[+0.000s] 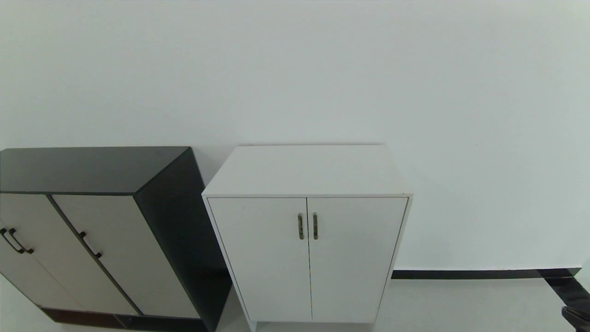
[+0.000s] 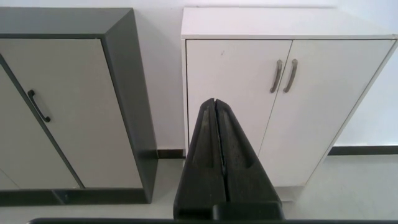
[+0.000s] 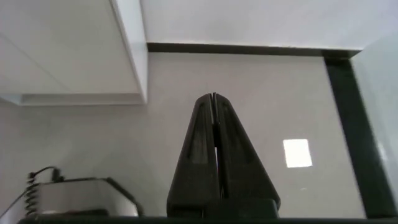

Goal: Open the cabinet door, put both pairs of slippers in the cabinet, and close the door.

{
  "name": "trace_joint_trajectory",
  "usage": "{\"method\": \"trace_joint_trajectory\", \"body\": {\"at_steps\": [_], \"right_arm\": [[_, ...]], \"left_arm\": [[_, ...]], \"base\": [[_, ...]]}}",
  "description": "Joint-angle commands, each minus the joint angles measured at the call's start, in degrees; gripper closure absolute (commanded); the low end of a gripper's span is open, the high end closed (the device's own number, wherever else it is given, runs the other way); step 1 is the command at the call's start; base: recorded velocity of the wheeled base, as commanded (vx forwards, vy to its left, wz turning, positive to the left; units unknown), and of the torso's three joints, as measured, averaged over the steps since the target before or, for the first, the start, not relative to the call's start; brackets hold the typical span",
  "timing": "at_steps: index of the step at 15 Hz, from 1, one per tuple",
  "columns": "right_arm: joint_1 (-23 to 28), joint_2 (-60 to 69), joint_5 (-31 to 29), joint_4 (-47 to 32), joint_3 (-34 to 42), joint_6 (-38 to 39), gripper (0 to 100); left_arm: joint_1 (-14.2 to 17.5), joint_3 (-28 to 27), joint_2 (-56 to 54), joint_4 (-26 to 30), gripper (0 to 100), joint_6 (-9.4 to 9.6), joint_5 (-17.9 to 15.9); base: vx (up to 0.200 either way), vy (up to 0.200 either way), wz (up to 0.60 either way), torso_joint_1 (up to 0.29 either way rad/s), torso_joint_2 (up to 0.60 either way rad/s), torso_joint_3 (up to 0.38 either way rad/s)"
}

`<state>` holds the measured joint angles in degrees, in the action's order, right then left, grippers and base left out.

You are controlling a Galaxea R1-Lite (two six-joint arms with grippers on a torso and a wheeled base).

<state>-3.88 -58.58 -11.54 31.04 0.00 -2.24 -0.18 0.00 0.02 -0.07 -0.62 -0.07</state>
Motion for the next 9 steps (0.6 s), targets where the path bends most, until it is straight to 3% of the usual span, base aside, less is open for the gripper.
{"method": "trace_joint_trajectory", "body": {"at_steps": [1, 4, 7, 9], "right_arm": [[0.19, 23.95, 3.72, -18.38, 0.00, 4.09, 100], [0.01, 41.00, 3.63, -29.37, -0.35, -0.31, 100], [-0.17, 48.56, 4.16, -29.98, -1.05, -4.09, 100], [-3.07, 50.84, 6.97, -29.81, -0.88, -5.14, 100]], "left_arm": [[0.01, 0.00, -0.02, -0.01, 100, -0.08, -0.01], [0.01, 0.00, 0.06, -0.01, 100, -0.08, -0.01], [0.01, 0.00, 0.06, -0.01, 100, 0.01, -0.01], [0.01, 0.00, 0.06, -0.01, 100, 0.01, -0.10]], "base": [[0.000, 0.000, 0.00, 0.000, 0.00, 0.000], [0.000, 0.000, 0.00, 0.000, 0.00, 0.000], [0.000, 0.000, 0.00, 0.000, 0.00, 0.000], [0.000, 0.000, 0.00, 0.000, 0.00, 0.000]]}}
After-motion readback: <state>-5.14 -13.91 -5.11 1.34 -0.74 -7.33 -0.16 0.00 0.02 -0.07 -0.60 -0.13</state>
